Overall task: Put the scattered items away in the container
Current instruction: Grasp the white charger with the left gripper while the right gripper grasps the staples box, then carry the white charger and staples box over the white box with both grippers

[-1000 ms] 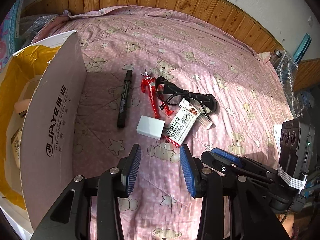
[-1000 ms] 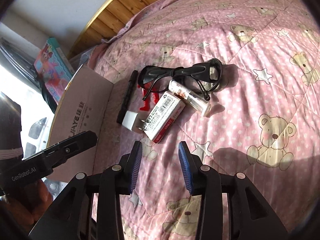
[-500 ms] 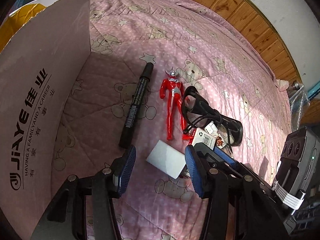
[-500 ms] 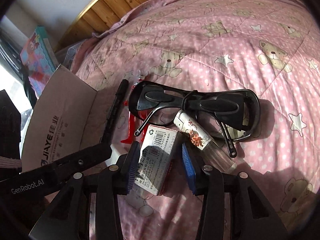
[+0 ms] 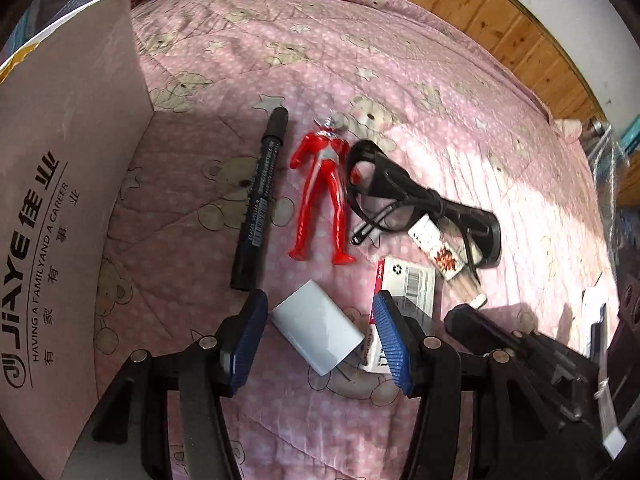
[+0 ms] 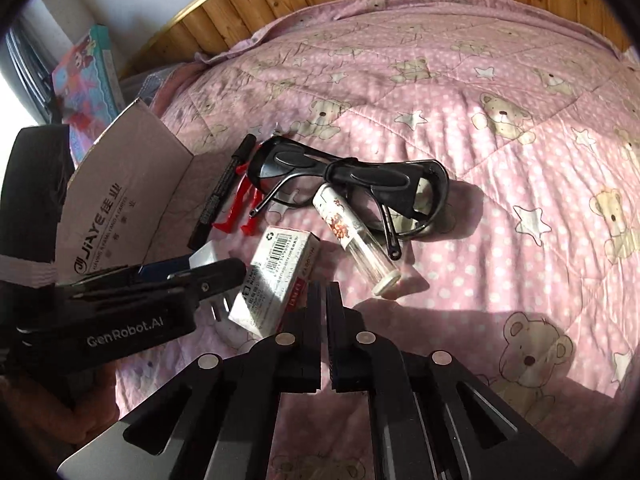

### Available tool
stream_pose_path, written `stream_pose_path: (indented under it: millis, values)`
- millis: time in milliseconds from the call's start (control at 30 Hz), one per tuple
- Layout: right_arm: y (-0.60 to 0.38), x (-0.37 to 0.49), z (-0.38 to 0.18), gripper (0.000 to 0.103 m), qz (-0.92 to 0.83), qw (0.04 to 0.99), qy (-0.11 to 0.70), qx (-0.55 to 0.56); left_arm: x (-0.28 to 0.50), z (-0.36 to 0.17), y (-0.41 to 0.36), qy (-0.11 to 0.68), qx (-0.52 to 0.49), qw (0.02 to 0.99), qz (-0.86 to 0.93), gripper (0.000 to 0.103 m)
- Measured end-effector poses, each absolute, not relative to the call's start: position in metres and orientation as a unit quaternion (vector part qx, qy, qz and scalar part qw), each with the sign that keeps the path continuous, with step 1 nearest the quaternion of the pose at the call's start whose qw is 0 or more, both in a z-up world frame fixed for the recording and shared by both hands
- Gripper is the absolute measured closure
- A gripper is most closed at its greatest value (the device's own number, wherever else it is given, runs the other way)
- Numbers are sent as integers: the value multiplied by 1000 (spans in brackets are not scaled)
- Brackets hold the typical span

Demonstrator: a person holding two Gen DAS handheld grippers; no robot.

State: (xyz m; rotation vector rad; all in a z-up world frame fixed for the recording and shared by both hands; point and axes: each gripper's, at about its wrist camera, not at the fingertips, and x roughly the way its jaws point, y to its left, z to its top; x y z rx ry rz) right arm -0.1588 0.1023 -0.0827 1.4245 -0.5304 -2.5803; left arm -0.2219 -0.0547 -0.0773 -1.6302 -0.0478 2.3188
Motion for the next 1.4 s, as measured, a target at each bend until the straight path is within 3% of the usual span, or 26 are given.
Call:
stream_pose_path:
  millis: [67, 100, 133, 333, 400, 500, 833, 1400]
  values:
    - [107, -159, -84, 91, -856, 69, -206, 469, -213, -82, -56, 4, -559, 139, 818, 51]
    - [106, -160, -83, 69, -856, 69, -211, 467, -209, -82, -61, 3, -553, 132, 823, 51]
    - [101, -163, -83, 58, -857, 70, -210, 466, -207, -82, -68, 1, -550, 119, 827, 51]
    - [53, -188, -91, 49, -860, 73, -154, 481, -204, -85, -110, -23, -546, 69, 835, 51]
    - [38, -190, -91, 55, -870, 60, -95, 479, -203, -88, -116, -36, -548, 67, 833, 51]
    - [48, -183, -91, 61, -867, 63, -110, 481, -201, -90, -111, -18, -545, 72, 835, 51]
    - [81, -132, -73, 62, -867, 61, -176, 463, -173, -71, -119, -18, -510, 94, 855, 53]
    - [20, -57, -6, 62, -888, 125, -140, 420, -95, 22, -131, -30, -438, 150, 886, 53]
